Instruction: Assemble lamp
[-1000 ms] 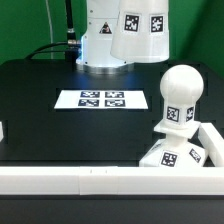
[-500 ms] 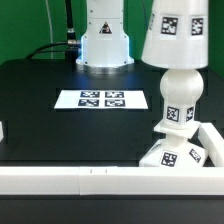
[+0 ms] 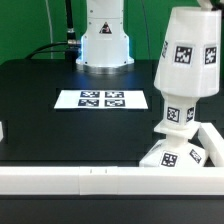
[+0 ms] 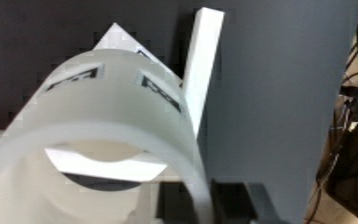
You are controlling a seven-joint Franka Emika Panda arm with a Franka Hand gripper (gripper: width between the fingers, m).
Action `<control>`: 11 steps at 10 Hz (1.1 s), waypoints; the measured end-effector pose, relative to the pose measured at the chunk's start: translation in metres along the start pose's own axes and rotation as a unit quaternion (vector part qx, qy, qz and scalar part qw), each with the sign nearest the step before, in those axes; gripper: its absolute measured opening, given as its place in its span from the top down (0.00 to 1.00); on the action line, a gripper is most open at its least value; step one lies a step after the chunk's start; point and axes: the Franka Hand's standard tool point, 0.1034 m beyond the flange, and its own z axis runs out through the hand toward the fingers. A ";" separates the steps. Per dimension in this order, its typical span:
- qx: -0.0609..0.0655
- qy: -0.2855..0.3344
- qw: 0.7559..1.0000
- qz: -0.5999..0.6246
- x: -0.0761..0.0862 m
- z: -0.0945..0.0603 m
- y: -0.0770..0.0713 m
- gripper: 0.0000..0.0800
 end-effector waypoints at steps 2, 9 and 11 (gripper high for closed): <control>-0.001 -0.001 1.000 -0.002 -0.003 0.013 0.006 0.94; -0.003 0.002 1.000 0.002 -0.005 0.025 0.014 0.48; -0.003 0.003 1.000 0.005 -0.006 0.020 0.015 0.24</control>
Offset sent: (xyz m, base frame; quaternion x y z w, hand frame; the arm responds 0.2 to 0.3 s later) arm -0.0056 -0.0034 -0.0183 -0.0001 0.0240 -0.0091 0.9997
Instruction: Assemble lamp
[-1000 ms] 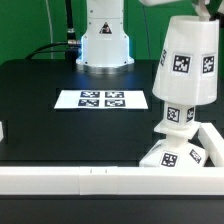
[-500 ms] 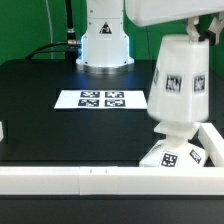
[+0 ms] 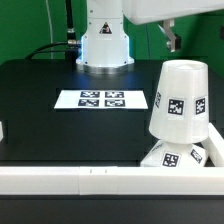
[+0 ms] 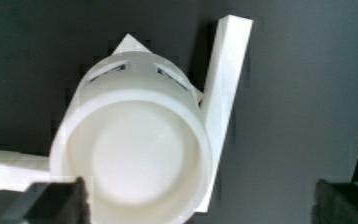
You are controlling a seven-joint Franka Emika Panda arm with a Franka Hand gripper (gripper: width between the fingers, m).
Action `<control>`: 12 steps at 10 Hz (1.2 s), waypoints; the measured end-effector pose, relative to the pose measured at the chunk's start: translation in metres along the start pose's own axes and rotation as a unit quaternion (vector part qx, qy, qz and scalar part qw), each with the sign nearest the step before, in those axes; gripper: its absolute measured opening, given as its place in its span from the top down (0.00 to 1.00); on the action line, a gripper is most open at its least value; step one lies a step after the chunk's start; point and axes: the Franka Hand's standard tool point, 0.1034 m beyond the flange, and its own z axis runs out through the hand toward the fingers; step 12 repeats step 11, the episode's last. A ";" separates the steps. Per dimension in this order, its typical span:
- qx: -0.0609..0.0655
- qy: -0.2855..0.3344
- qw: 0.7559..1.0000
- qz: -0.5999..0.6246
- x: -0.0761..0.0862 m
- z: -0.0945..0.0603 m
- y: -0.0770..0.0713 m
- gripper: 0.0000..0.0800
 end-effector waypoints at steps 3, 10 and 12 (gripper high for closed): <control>-0.002 0.003 1.000 0.024 -0.007 -0.024 -0.007 0.13; -0.010 0.007 0.999 0.035 -0.009 -0.030 -0.011 0.13; -0.010 0.007 0.999 0.035 -0.009 -0.030 -0.011 0.13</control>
Offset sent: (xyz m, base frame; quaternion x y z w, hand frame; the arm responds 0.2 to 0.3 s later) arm -0.0214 0.0033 0.0377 -0.0775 -0.0173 0.0809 0.9936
